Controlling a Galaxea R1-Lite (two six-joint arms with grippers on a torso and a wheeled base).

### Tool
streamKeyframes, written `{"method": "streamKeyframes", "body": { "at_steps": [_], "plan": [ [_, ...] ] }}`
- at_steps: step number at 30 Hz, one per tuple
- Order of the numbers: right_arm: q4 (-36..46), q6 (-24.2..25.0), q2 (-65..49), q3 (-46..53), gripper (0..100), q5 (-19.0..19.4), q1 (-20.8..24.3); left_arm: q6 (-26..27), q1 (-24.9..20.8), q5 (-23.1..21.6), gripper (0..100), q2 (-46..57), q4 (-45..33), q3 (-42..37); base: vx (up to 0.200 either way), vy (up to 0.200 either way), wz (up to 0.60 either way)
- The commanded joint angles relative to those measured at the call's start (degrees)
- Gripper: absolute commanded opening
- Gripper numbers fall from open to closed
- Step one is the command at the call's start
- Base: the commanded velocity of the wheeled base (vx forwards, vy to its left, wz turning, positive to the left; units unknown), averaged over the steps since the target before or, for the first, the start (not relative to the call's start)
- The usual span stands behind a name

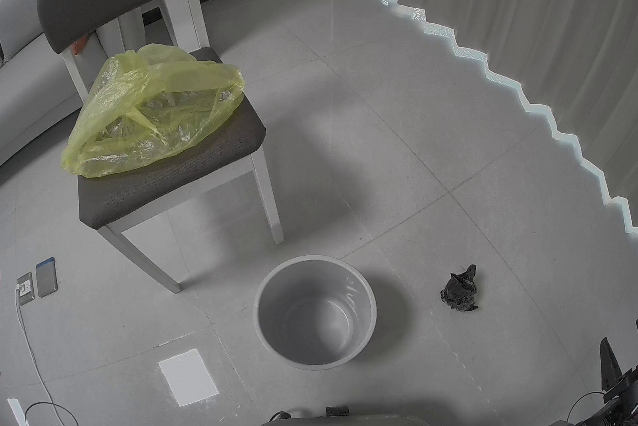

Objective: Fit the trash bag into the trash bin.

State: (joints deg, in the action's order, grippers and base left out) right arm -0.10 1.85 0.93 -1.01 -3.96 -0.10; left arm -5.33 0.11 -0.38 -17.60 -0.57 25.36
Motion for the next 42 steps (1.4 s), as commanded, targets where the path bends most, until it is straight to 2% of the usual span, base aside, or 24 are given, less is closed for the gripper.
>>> {"method": "streamKeyframes", "body": {
  "at_steps": [1, 9, 20, 26, 42],
  "plan": [
    [-0.08, 0.08, -0.84, 1.01, 100, -0.17, 0.01, 2.78, 4.11, 6.35, 100, -39.26, -4.35, 18.94, 0.000, 0.000, 0.00],
    [-0.08, 0.08, -0.84, 1.01, 100, -0.17, 0.01, 2.51, 7.27, 6.09, 100, -55.17, -4.26, 24.39, 0.000, 0.000, 0.00],
    [-0.08, 0.08, -0.84, 1.01, 100, -0.17, 0.01, 2.43, 11.84, 8.02, 100, -76.62, -3.47, 39.77, 0.000, 0.000, 0.00],
    [-0.08, 0.08, -0.84, 1.01, 100, -0.17, 0.01, 2.25, 13.43, 10.57, 100, -81.98, -2.24, 45.66, 0.000, 0.000, 0.00],
    [-0.08, 0.08, -0.84, 1.01, 100, -0.08, 0.01, 2.51, 14.13, 10.57, 100, -87.43, 9.10, 47.07, 0.000, 0.000, 0.00]
  ]
}}
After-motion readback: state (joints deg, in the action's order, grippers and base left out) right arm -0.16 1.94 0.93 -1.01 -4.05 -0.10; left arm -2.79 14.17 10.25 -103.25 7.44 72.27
